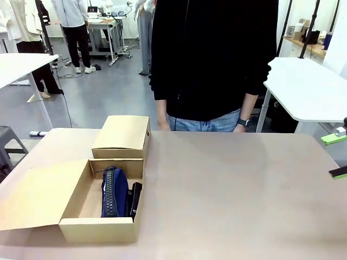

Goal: Place items inside the box.
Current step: Pick up a Pencil pouch or Stapler and place it inside the Mailer Box closest to the robot, then close the lid of the Mailer Box closest to the robot.

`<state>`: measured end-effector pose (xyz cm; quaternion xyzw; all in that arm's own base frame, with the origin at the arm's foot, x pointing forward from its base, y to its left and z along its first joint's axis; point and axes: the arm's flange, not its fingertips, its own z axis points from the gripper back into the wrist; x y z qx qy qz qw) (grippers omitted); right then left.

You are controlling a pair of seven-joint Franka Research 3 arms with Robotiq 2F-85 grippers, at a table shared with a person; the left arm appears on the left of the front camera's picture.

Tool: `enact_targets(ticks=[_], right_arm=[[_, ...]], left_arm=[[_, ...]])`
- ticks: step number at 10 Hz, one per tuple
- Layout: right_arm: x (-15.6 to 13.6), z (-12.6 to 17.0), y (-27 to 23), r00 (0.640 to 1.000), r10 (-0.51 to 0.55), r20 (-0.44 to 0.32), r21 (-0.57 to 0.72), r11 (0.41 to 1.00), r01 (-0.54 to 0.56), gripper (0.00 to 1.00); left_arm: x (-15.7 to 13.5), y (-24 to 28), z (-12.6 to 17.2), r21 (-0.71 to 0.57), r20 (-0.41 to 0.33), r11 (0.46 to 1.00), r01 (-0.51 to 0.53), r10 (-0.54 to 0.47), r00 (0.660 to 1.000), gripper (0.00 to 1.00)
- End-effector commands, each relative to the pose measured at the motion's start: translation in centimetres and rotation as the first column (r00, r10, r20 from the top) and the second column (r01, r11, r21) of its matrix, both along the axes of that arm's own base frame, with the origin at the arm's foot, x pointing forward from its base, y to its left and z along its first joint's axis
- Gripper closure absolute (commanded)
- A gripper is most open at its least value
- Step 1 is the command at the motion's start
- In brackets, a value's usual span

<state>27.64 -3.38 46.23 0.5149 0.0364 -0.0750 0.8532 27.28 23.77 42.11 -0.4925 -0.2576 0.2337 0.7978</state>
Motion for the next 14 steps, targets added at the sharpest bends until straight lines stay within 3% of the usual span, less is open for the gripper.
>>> enact_targets(ticks=[1, 8, 9, 10, 11, 12, 13, 14], right_arm=[[-0.1, 0.7, 0.0, 1.0, -0.004, -0.004, 0.016, 1.0, 0.004, 0.0], [-0.1, 0.7, 0.0, 1.0, -0.004, -0.004, 0.016, 1.0, 0.004, 0.0], [-0.1, 0.7, 0.0, 1.0, -0.004, -0.004, 0.016, 1.0, 0.004, 0.0], [-0.1, 0.7, 0.0, 1.0, -0.004, -0.004, 0.016, 1.0, 0.004, 0.0], [-0.1, 0.7, 0.0, 1.0, -0.004, -0.004, 0.016, 1.0, 0.004, 0.0], [-0.1, 0.7, 0.0, 1.0, -0.004, -0.004, 0.016, 1.0, 0.004, 0.0], [-0.1, 0.7, 0.0, 1.0, -0.004, -0.004, 0.016, 1.0, 0.004, 0.0], [-0.1, 0.7, 0.0, 1.0, -0.004, -0.004, 0.016, 1.0, 0.004, 0.0]], left_arm=[[-0.1, -0.2, -0.2, -0.009, 0.031, 1.0, 0.005, -0.005, 1.0, 0.0], [-0.1, -0.2, -0.2, -0.009, 0.031, 1.0, 0.005, -0.005, 1.0, 0.0], [0.0, 0.0, 0.0, 0.0, 0.0, 1.0, 0.0, 0.0, 1.0, 0.0], [0.5, -1.7, 0.8, 0.108, 0.234, 0.994, 0.02, -0.045, 0.971, 0.0], [1.0, -3.7, 1.5, 0.142, 0.482, 0.985, 0.097, -0.155, 0.862, 0.0], [1.8, -5.0, 1.5, 0.308, 0.681, 0.951, 0.001, -0.221, 0.698, 0.0], [1.8, -5.9, 1.0, 0.459, 0.742, 0.889, 0.01, -0.389, 0.547, 0.0], [1.0, -6.5, 0.6, 0.528, 0.767, 0.849, 0.0, -0.477, 0.429, 0.0]])
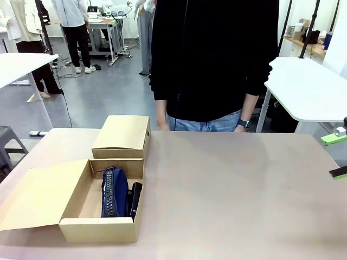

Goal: Place items inside the box.
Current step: Close the lid of the Mailer Box closest to the robot.

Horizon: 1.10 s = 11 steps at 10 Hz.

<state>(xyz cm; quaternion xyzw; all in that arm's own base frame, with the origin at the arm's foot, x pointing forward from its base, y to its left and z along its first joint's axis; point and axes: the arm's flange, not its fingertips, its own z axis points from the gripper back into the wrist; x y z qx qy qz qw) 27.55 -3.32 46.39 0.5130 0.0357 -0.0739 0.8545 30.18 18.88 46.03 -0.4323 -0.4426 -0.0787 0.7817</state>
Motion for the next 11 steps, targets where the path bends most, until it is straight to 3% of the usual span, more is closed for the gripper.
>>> enact_targets(ticks=[1, 3, 5, 7, 8, 9, 10, 11], right_arm=[[-0.1, 0.5, 0.0, 1.0, -0.005, -0.006, 0.021, 1.0, 0.005, 0.0], [-0.1, 0.5, 0.0, 1.0, -0.005, -0.006, 0.021, 1.0, 0.005, 0.0], [-0.1, 0.5, 0.0, 1.0, -0.005, -0.006, 0.021, 1.0, 0.005, 0.0], [-0.1, 0.5, 0.0, 1.0, -0.005, -0.006, 0.021, 1.0, 0.005, 0.0], [-0.1, 0.5, 0.0, 1.0, -0.005, -0.006, 0.021, 1.0, 0.005, 0.0], [-0.1, 0.5, 0.0, 1.0, -0.005, -0.006, 0.021, 1.0, 0.005, 0.0], [-0.1, 0.5, 0.0, 1.0, -0.005, -0.006, 0.021, 1.0, 0.005, 0.0], [-0.1, 0.5, 0.0, 1.0, -0.005, -0.006, 0.021, 1.0, 0.005, 0.0]], left_arm=[[-2.1, -2.0, -3.7, 0.219, 0.554, 0.975, 0.021, -0.142, 0.82, 0.0], [-2.1, -4.1, -4.5, 0.43, 0.605, 0.902, 0.029, -0.312, 0.732, 0.0], [-1.7, -6.4, -5.4, 0.604, 0.574, 0.792, 0.082, -0.505, 0.645, 0.0], [-1.5, -7.7, -7.0, 0.705, 0.479, 0.69, 0.161, -0.632, 0.61, 0.0], [-1.3, -7.8, -8.2, 0.738, 0.42, 0.644, 0.202, -0.673, 0.609, 0.0], [-0.3, -7.8, -8.2, 0.744, 0.426, 0.657, 0.122, -0.607, 0.671, 0.0], [2.6, -4.4, -4.7, 0.708, 0.452, 0.675, 0.209, -0.66, 0.6, 0.0], [2.6, -4.4, -4.7, 0.708, 0.452, 0.675, 0.209, -0.66, 0.6, 0.0]])
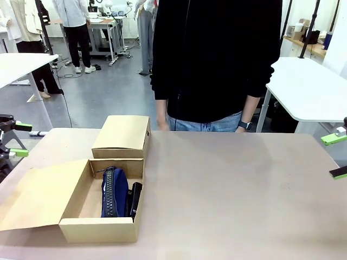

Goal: Place items inside the box.
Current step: Close the lid of the Mailer Box closest to the robot.

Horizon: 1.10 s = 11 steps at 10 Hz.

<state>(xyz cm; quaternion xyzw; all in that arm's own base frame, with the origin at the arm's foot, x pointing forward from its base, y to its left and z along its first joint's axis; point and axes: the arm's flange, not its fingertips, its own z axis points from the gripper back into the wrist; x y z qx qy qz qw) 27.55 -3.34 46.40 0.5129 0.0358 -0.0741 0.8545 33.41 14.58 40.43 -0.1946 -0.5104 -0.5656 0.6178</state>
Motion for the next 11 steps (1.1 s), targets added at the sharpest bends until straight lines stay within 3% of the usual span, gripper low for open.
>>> enact_targets(ticks=[1, 2, 3, 4, 5, 6, 8, 11], right_arm=[[-0.1, 0.5, 0.0, 1.0, -0.005, -0.006, 0.021, 1.0, 0.005, 0.0], [-0.1, 0.5, 0.0, 1.0, -0.005, -0.006, 0.021, 1.0, 0.005, 0.0], [-0.1, 0.5, 0.0, 1.0, -0.005, -0.006, 0.021, 1.0, 0.005, 0.0], [-0.1, 0.5, 0.0, 1.0, -0.005, -0.006, 0.021, 1.0, 0.005, 0.0], [-0.1, 0.5, 0.0, 1.0, -0.005, -0.006, 0.021, 1.0, 0.005, 0.0], [-0.1, 0.5, 0.0, 1.0, -0.005, -0.006, 0.021, 1.0, 0.005, 0.0], [-0.1, 0.5, 0.0, 1.0, -0.005, -0.006, 0.021, 1.0, 0.005, 0.0], [-0.1, 0.5, 0.0, 1.0, -0.005, -0.006, 0.021, 1.0, 0.005, 0.0]], left_arm=[[-0.6, -0.1, 0.9, -0.033, 0.007, 0.999, 0.017, -0.016, 1.0, 0.0], [0.0, 0.0, 0.0, 0.0, 0.0, 1.0, 0.0, 0.0, 1.0, 0.0], [0.1, -1.1, -2.0, 0.137, -0.068, 0.948, 0.289, -0.282, 0.957, 0.0], [1.2, -0.5, -4.4, 0.3, -0.011, 0.911, 0.283, -0.293, 0.956, 0.0], [1.9, 0.3, -6.7, 0.23, -0.082, 0.882, 0.41, -0.403, 0.912, 0.0], [2.7, 1.0, -8.5, 0.287, -0.08, 0.887, 0.363, -0.355, 0.931, 0.0], [3.6, 2.7, -9.3, 0.257, -0.1, 0.908, 0.332, -0.316, 0.943, 0.0], [4.7, 4.9, -11.3, 0.357, -0.17, 0.909, 0.217, -0.166, 0.971, 0.0]])
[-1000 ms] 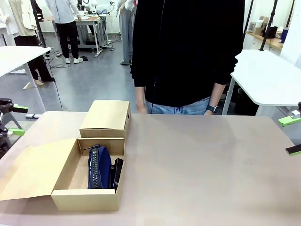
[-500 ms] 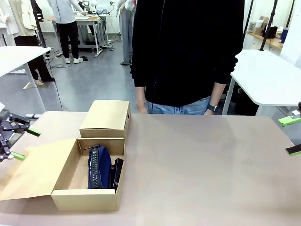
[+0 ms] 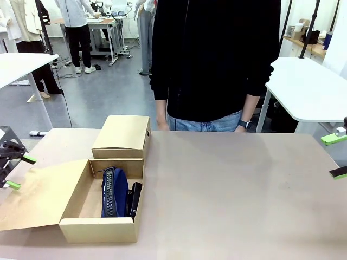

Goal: Place items inside the box.
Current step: Close the lid of the Mailer Box closest to the robot.

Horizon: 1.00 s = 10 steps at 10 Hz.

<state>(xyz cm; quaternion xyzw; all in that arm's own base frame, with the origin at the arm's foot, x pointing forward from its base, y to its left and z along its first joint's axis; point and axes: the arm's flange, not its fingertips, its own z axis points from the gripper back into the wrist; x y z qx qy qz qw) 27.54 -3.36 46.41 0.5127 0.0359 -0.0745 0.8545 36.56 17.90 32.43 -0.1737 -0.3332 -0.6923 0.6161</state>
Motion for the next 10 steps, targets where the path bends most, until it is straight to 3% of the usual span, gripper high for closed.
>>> enact_targets(ticks=[1, 7, 10], right_arm=[[0.0, 0.5, 0.0, 1.0, -0.004, -0.005, 0.021, 1.0, 0.005, 0.0], [0.0, 0.5, 0.0, 1.0, -0.004, -0.005, 0.021, 1.0, 0.005, 0.0], [0.0, 0.5, 0.0, 1.0, -0.004, -0.005, 0.021, 1.0, 0.005, 0.0]], left_arm=[[1.7, 2.5, -3.9, 0.043, -0.021, 0.999, -0.026, 0.027, 0.999, 0.0], [2.2, 3.8, -6.8, 0.188, -0.08, 0.981, -0.039, 0.055, 0.995, 0.0], [2.2, 2.6, -7.5, 0.077, -0.099, 0.997, -0.005, 0.013, 0.995, 0.0]])
